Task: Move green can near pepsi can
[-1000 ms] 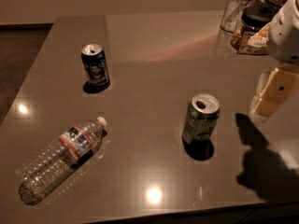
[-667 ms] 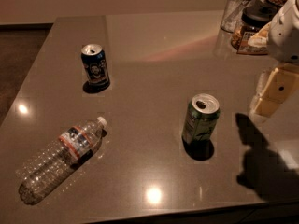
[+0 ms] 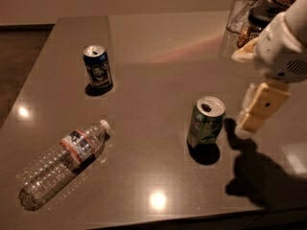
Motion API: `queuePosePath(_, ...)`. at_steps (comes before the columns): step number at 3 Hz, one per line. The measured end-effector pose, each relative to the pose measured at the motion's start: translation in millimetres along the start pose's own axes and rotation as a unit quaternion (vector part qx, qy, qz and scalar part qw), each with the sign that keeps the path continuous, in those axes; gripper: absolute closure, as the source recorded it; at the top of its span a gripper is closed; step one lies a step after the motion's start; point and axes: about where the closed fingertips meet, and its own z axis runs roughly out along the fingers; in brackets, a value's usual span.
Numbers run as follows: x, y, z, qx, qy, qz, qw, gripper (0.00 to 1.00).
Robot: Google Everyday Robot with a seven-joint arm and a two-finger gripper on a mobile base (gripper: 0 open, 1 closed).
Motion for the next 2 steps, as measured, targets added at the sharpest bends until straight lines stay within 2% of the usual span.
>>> queuePosePath(2, -37.1, 27.6, 31.5, -0.044, -0.056, -0.037, 0.9968, 0.00)
